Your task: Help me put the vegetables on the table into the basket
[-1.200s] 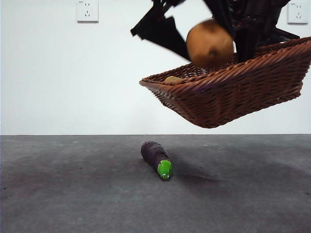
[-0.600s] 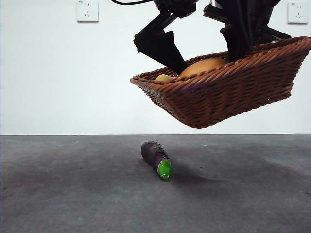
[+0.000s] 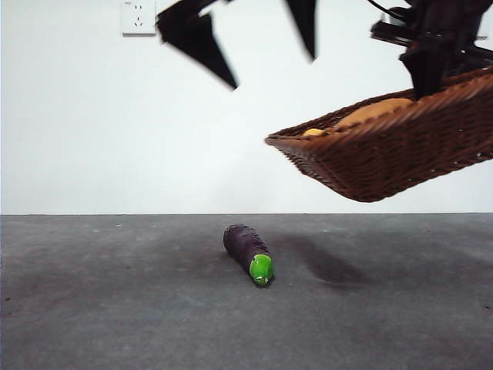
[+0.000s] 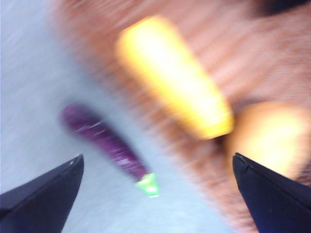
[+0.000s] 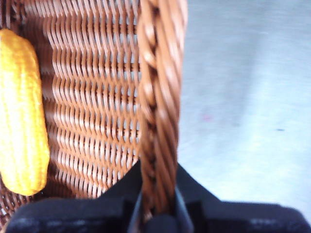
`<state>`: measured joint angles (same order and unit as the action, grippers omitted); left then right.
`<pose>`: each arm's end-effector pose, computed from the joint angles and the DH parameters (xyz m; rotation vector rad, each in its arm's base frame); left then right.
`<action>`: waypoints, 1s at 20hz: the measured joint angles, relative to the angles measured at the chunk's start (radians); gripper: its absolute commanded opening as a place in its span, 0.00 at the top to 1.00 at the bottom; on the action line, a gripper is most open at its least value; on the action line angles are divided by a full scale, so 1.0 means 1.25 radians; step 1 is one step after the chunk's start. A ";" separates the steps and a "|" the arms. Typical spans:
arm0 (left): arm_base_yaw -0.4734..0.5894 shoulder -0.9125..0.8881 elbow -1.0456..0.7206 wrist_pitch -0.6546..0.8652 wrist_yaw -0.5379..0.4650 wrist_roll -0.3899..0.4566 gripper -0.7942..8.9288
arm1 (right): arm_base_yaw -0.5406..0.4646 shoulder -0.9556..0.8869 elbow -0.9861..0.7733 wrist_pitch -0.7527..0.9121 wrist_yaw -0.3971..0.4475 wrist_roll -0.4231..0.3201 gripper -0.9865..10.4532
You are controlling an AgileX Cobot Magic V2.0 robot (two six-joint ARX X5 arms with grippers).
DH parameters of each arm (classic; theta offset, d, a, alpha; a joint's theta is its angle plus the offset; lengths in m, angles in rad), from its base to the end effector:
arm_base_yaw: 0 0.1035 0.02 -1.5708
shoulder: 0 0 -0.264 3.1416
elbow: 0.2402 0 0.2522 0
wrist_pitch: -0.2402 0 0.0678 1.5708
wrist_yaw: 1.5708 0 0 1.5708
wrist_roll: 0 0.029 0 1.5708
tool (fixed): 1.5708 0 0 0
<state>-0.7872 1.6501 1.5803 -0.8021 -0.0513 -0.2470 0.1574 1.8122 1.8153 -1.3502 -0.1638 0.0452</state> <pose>0.2493 -0.2481 0.3354 0.1393 0.8875 -0.5793 0.3442 0.0594 0.3266 0.0421 1.3580 0.2403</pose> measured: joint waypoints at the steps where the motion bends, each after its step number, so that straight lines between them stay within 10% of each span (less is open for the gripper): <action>1: 0.025 0.017 0.000 -0.010 0.008 -0.013 0.36 | -0.014 0.000 0.000 0.000 0.014 -0.001 0.92; 20: 0.167 0.345 0.000 0.108 0.148 -0.112 0.37 | -0.085 0.000 0.000 -0.002 0.047 -0.056 0.92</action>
<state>-0.5789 2.0811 1.5803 -0.6674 0.1333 -0.3874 0.0509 1.8122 1.8153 -1.3529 -0.1047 -0.0250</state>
